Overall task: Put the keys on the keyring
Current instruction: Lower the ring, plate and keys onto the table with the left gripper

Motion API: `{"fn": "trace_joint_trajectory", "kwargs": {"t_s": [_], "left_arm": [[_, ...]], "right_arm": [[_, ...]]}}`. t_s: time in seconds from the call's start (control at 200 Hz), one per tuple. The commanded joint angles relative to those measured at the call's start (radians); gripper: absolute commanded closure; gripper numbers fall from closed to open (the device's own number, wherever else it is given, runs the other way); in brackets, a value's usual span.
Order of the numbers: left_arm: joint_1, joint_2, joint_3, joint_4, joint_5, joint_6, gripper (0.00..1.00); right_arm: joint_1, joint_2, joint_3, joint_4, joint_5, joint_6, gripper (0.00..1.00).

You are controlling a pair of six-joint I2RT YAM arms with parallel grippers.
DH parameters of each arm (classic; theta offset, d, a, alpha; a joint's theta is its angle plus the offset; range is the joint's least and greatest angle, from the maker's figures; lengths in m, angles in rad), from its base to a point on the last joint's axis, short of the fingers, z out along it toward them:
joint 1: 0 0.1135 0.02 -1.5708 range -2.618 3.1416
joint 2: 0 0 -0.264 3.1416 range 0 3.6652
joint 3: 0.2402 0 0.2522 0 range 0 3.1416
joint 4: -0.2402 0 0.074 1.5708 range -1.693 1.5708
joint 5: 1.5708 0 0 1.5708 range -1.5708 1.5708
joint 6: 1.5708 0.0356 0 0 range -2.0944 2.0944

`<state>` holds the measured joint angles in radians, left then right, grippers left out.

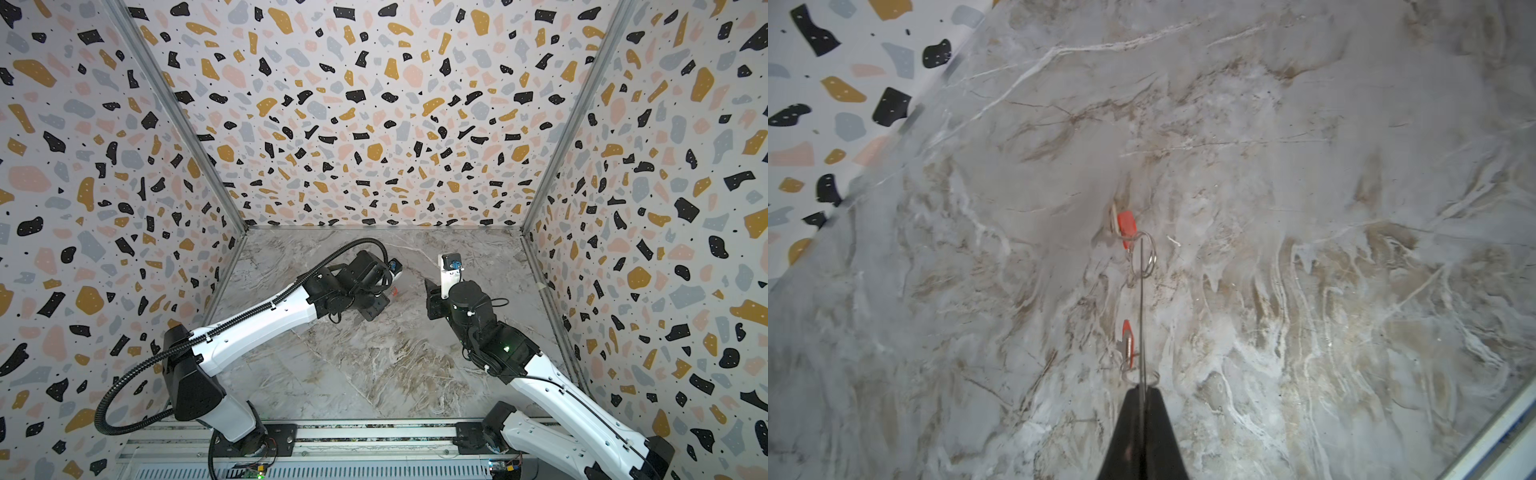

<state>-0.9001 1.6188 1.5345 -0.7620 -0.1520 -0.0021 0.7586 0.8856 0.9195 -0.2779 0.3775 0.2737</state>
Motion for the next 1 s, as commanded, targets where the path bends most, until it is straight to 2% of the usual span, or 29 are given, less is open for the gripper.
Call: {"fn": "trace_joint_trajectory", "kwargs": {"t_s": [0.0, 0.08, 0.27, 0.486, 0.651, 0.711, 0.836, 0.996], "left_arm": [[0.03, -0.054, -0.041, 0.063, 0.088, -0.037, 1.0], [0.043, -0.04, -0.031, 0.049, 0.174, -0.033, 1.0], [0.049, -0.056, -0.044, 0.073, 0.171, -0.035, 1.0], [0.052, -0.029, 0.014, 0.012, 0.168, -0.038, 1.0], [0.051, 0.0, 0.05, 0.043, 0.3, -0.097, 1.0], [0.05, 0.013, 0.047, 0.092, 0.352, -0.15, 1.0], [0.047, 0.045, -0.043, 0.321, 0.523, -0.318, 1.0], [0.005, 0.115, -0.053, 0.517, 0.524, -0.428, 1.0]], "right_arm": [[-0.019, -0.007, -0.018, 0.012, -0.059, 0.017, 0.54], [-0.036, -0.007, -0.023, 0.017, -0.088, 0.016, 0.54], [-0.065, 0.01, -0.032, 0.027, -0.129, 0.009, 0.54], [-0.094, 0.01, -0.04, 0.054, -0.156, 0.009, 0.53], [-0.13, 0.002, -0.052, 0.075, -0.189, 0.003, 0.52], [-0.15, -0.007, -0.063, 0.085, -0.209, 0.004, 0.52], [-0.201, -0.035, -0.086, 0.098, -0.26, 0.011, 0.52], [-0.244, -0.071, -0.105, 0.091, -0.295, 0.017, 0.52]]}}
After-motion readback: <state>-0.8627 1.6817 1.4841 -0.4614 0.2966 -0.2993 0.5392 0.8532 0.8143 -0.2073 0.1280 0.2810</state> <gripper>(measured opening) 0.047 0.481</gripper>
